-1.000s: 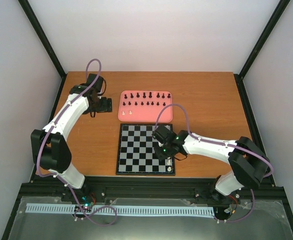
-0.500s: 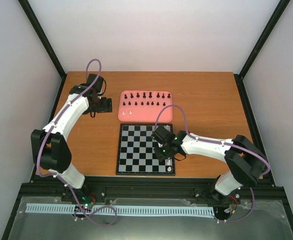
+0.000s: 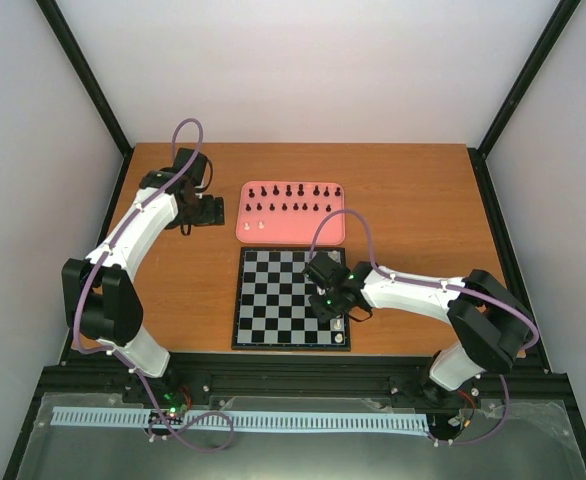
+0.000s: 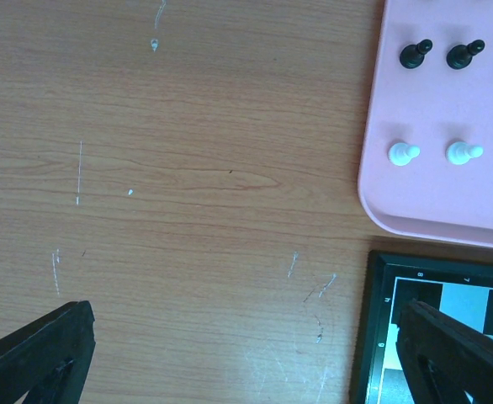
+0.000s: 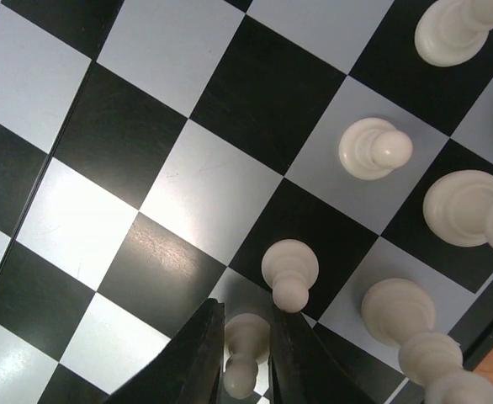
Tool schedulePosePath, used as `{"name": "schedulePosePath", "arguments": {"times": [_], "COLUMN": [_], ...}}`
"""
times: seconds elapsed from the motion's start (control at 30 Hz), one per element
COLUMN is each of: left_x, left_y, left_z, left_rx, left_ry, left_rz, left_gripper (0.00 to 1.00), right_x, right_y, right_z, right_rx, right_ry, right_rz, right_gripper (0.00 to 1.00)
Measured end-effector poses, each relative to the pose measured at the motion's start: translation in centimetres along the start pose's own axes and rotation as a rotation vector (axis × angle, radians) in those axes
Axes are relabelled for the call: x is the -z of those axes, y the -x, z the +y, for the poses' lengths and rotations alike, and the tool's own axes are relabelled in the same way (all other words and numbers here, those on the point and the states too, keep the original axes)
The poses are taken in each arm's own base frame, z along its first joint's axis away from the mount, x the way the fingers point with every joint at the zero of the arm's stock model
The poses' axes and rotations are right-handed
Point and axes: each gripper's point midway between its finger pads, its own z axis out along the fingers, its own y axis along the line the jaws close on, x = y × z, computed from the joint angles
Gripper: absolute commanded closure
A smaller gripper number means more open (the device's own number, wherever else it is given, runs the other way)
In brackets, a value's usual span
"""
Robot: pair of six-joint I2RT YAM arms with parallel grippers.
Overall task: Set up the chess pieces on the board
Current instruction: Place the chess piece on the chessboard, then pick up the chess piece from the storage box.
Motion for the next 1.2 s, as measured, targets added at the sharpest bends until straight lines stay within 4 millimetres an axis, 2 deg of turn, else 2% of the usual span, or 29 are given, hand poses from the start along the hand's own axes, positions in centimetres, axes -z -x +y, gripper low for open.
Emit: {"name": "schedulePosePath", "arguments": {"times": [0.3, 0.63, 0.7, 0.77, 0.9, 1.07, 1.2], "left_x": [0.0, 0.0, 0.0, 0.0, 0.0, 0.3, 0.6], "left_y": [0.0, 0.0, 0.0, 0.0, 0.0, 0.3, 0.5], "left_z": [0.0, 0.0, 0.0, 0.0, 0.0, 0.1, 0.1], "left_rx": [0.000, 0.000, 0.000, 0.000, -0.001, 0.001, 0.003], "left_ry": [0.000, 0.000, 0.000, 0.001, 0.003, 0.003, 0.001], "left_rz": [0.000, 0.000, 0.000, 0.001, 0.001, -0.009, -0.017], "left_gripper": [0.00, 0.00, 0.00, 0.00, 0.00, 0.00, 0.00], "right_x": [0.7, 6.3, 7.0, 7.9, 8.5, 6.0, 3.3], "right_y": [0.2, 5.8, 6.4, 7.7, 12.6, 17.1, 21.8], "right_z": [0.1, 2.5, 2.7, 3.3, 4.7, 4.6, 4.2], "right_rx": [0.014, 0.041, 0.049, 0.062, 0.073, 0.054, 0.035], "right_ry": [-0.005, 0.046, 0.049, 0.053, 0.061, 0.048, 0.027], "right_rz": [0.011, -0.111, -0.124, -0.140, -0.183, -0.177, -0.196], "right_gripper": [0.61, 0.57, 0.56, 0.56, 0.56, 0.56, 0.57]}}
